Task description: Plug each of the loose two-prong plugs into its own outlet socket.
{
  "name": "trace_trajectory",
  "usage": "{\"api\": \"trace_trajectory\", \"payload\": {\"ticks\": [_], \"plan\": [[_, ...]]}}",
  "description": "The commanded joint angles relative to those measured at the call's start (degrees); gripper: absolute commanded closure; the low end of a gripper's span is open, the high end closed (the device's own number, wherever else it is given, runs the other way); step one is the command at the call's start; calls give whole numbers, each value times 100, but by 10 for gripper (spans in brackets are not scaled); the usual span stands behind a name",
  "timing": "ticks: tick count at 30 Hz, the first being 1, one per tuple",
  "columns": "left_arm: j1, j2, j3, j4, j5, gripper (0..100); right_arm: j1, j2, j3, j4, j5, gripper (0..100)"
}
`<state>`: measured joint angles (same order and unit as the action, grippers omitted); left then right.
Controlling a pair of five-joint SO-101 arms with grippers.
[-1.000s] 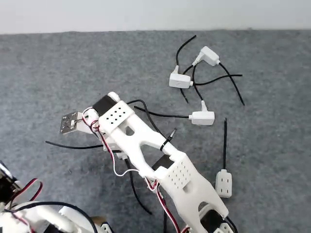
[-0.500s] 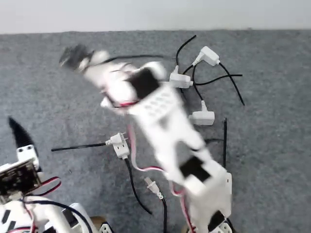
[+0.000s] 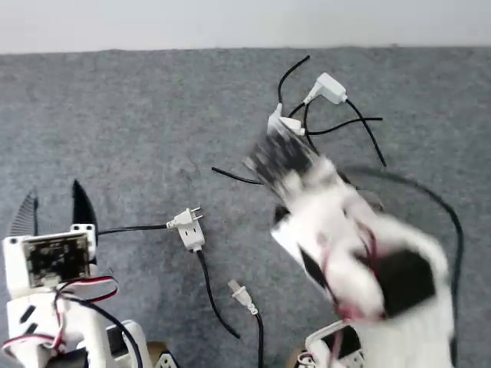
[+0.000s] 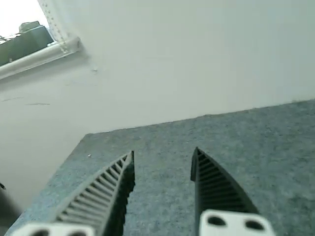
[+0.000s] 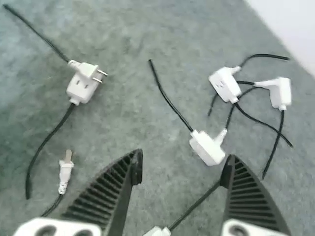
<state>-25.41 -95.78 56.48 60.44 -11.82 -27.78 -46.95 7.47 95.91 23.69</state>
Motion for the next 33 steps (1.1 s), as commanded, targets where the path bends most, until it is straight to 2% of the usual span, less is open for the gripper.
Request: {"api": "trace_trajectory", "payload": {"ticks": [1, 8, 17, 29, 33], "plan": [[466, 26, 242, 26, -158, 816, 426, -2519, 2760, -884, -26, 747], [1064, -9, 980, -9, -167, 816, 1332, -4611, 4563, -1666, 149, 747], [1187, -18, 1323, -237, -167, 816, 1578, -5657, 6523, -2334, 141, 747], [1169, -18, 1516, -440, -167, 816, 1578, -5710, 8897, -3635, 141, 749], [1169, -18, 1516, -440, -167, 816, 1578, -5692, 8897, -3626, 141, 749]]}}
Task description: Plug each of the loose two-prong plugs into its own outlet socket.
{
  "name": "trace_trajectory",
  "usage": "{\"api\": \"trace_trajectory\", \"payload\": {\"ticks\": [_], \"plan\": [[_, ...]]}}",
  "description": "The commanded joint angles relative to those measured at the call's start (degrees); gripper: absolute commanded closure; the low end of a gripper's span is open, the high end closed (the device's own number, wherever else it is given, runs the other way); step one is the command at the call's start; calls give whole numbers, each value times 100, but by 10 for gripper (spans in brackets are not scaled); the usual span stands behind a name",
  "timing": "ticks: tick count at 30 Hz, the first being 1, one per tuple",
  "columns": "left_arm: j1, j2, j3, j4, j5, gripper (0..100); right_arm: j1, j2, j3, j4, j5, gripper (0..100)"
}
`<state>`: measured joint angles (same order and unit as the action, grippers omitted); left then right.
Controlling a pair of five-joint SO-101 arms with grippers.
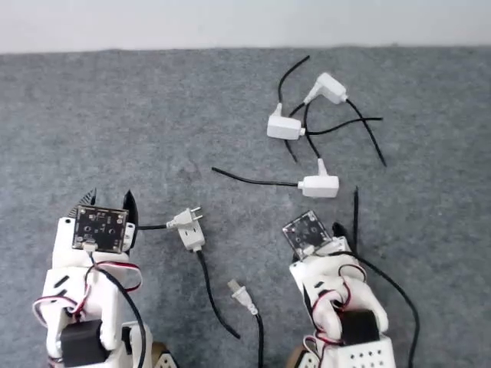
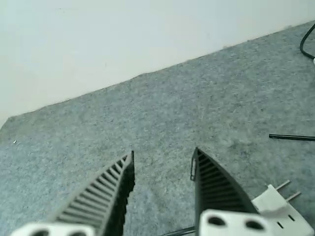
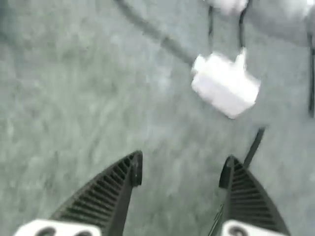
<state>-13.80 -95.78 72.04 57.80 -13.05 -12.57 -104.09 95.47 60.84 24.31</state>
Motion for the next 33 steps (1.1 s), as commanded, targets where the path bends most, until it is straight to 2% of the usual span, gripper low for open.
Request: {"api": "trace_trajectory", "payload": {"ticks": [1, 10, 17, 22, 33], "plan": [[26, -18, -40, -176, -44, 816, 57, 40, 97, -75, 79, 749], [9, -18, -31, -176, -53, 816, 48, 40, 97, 1446, 123, 749], [9, -18, -22, -185, -62, 816, 40, 22, 97, 1455, 114, 749], [-9, -26, 330, -598, -299, 816, 31, 22, 97, 1455, 114, 749], [-220, 0, 356, -835, -343, 816, 57, 22, 97, 1455, 114, 749]]}}
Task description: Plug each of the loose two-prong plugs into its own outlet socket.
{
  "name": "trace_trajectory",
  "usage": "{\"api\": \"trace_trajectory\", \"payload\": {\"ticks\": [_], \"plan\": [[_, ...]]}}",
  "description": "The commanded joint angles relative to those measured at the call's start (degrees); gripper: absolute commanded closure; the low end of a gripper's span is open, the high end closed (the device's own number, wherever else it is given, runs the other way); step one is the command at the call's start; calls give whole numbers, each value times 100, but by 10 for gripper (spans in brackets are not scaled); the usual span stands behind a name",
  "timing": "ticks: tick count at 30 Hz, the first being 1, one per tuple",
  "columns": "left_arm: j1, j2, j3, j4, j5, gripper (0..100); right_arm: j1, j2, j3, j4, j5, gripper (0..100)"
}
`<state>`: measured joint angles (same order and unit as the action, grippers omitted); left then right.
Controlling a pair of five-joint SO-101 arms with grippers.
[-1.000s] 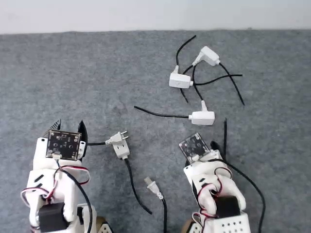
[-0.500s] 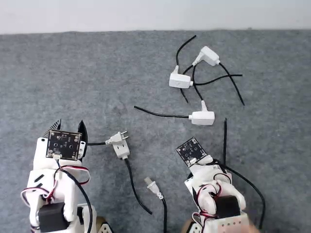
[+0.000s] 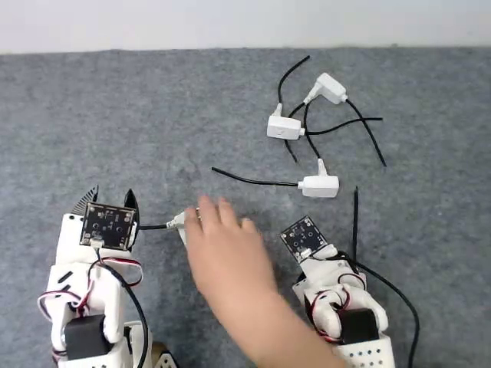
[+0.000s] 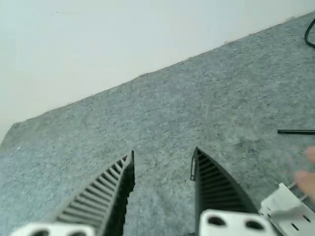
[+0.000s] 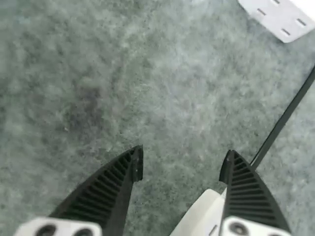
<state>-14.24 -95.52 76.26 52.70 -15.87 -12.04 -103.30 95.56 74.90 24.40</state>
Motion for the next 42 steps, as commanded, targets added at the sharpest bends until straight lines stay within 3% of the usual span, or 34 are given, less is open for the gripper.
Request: {"api": "trace_trajectory", "payload": {"ticks": [1, 19, 34, 42], "plan": [[-220, -18, -75, -343, -62, 816, 4, -57, 88, 48, 105, 749], [-202, 88, -382, -229, 202, 815, 13, -66, 88, 57, 105, 749], [-229, 4888, -2299, -211, 255, 815, 13, -66, 88, 57, 105, 749], [-237, 5196, -2413, -229, 264, 815, -4, -66, 88, 57, 97, 749]]}}
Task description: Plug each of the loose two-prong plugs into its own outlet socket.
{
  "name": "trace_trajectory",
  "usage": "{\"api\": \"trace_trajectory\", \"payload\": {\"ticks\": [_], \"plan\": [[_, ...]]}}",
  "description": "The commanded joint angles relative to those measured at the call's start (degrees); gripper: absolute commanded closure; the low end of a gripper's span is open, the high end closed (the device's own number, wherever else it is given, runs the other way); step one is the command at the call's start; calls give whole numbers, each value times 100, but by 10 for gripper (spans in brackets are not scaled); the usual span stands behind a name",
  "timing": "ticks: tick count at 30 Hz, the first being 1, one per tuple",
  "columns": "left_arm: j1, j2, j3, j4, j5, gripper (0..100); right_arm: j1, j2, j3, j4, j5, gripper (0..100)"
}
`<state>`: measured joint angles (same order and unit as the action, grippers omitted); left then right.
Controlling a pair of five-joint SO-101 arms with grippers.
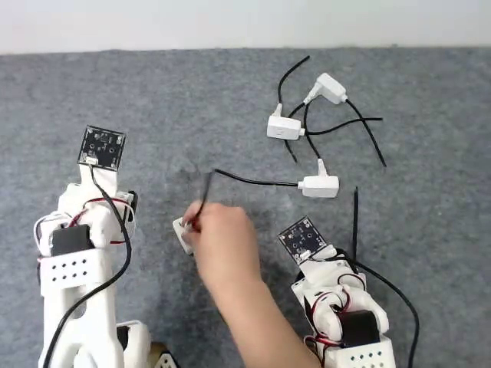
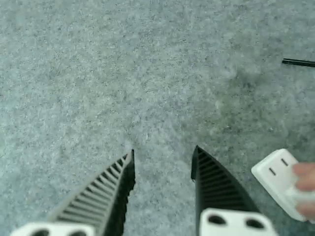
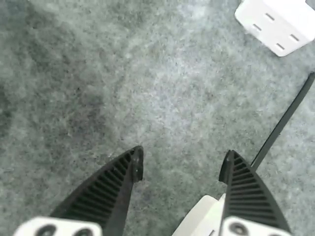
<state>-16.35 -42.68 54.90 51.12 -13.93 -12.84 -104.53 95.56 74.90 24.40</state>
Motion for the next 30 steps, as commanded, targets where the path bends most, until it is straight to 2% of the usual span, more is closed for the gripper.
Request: {"api": "trace_trajectory", "payload": {"ticks": [1, 11, 30], "plan": [[-26, -176, -259, -70, 79, 815, 84, 57, 88, 57, 97, 749], [-26, -1125, 215, -70, 79, 815, 92, 57, 88, 57, 105, 749], [-26, -1204, 268, -79, 79, 815, 84, 57, 88, 57, 105, 749]]}}
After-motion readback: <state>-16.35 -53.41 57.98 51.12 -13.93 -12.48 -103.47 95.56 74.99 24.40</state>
